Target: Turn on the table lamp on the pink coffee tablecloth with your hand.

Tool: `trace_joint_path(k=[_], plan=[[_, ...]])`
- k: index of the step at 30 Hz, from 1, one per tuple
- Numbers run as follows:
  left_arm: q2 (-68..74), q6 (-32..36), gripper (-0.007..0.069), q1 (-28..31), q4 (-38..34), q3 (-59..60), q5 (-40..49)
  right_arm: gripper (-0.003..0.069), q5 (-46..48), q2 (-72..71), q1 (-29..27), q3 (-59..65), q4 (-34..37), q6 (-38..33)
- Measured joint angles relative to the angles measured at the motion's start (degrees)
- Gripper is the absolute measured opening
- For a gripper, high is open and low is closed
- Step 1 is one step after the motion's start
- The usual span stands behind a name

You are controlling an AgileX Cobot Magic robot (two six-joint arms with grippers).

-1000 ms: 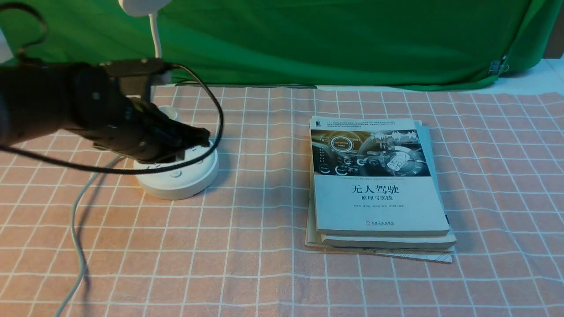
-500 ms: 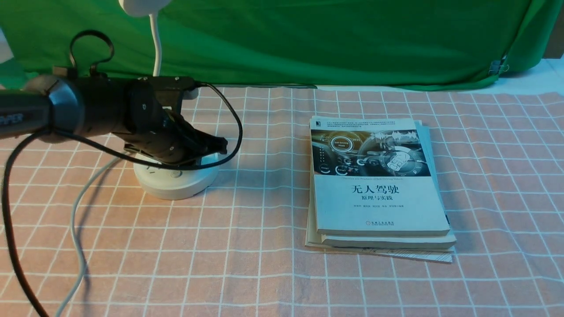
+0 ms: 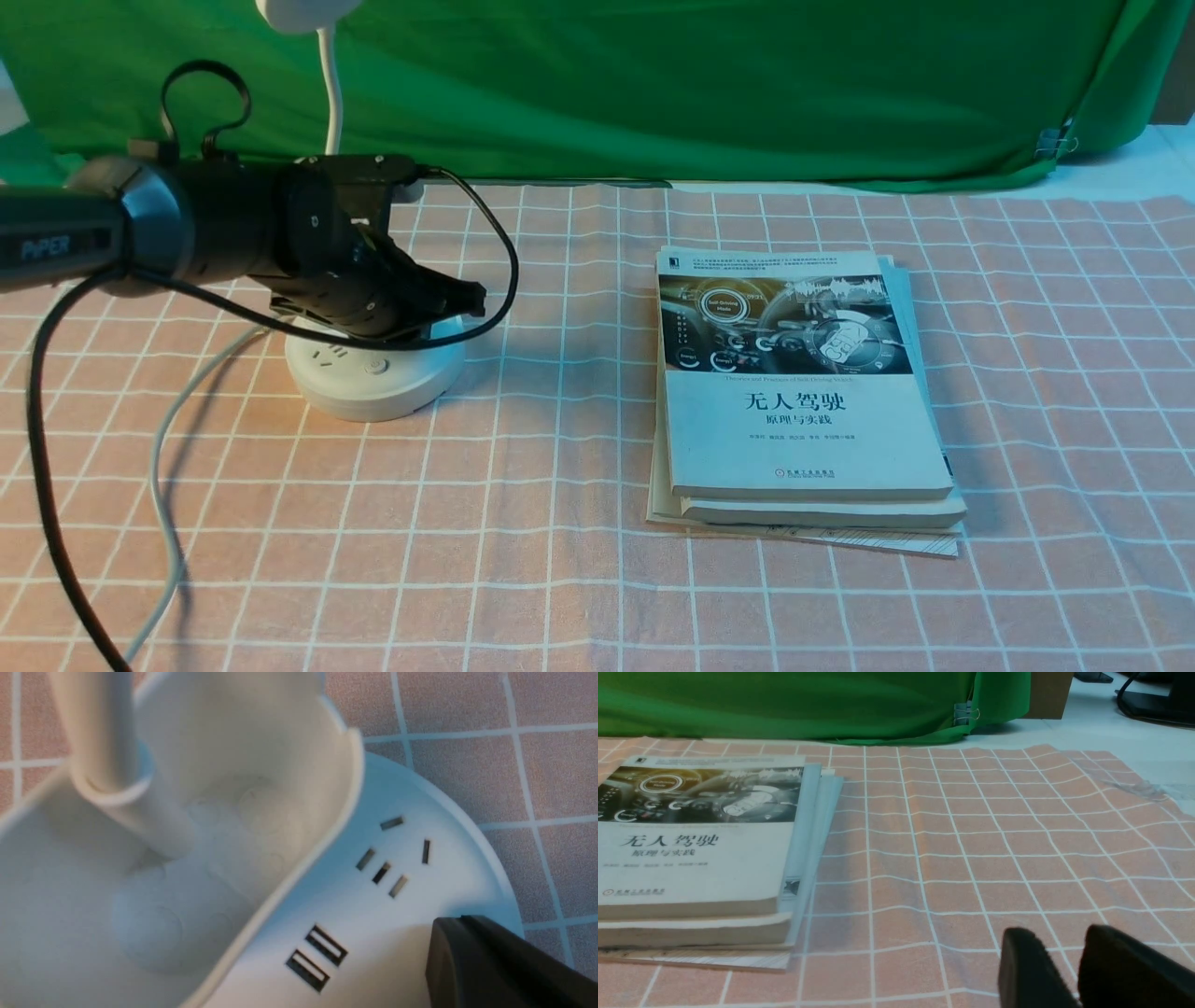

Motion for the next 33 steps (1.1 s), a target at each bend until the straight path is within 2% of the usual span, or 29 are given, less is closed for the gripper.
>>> trace_joint_path(k=[9, 13, 19, 20, 24, 25, 33], plan=[[-1.7, 0.8, 0.0002, 0.0, -0.5, 0.2, 0.2, 0.0238, 0.0, 0.0, 0.0, 0.0, 0.0, 0.1], [-5.3, 2.0, 0.0002, 0.0, -2.4, 2.1, 4.6, 0.0238, 0.0, 0.0, 0.0, 0.0, 0.0, 0.1], [-15.1, 4.1, 0.0002, 0.0, -8.6, 12.3, 2.1, 0.0238, 0.0, 0.0, 0.0, 0.0, 0.0, 0.0], [-19.6, 6.2, 0.0002, 0.0, -12.3, 18.0, 0.3, 0.0238, 0.0, 0.0, 0.0, 0.0, 0.0, 0.0], [-28.0, 10.3, 0.0002, 0.0, -17.8, 27.1, -3.1, 0.0238, 0.0, 0.0, 0.0, 0.0, 0.0, 0.0], [-34.1, 12.0, 0.0002, 0.0, -19.3, 31.1, -4.8, 0.0238, 0.0, 0.0, 0.0, 0.0, 0.0, 0.0], [-64.1, 16.2, 0.0002, 0.0, -18.3, 42.5, -8.3, 0.0238, 0.0, 0.0, 0.0, 0.0, 0.0, 0.0]])
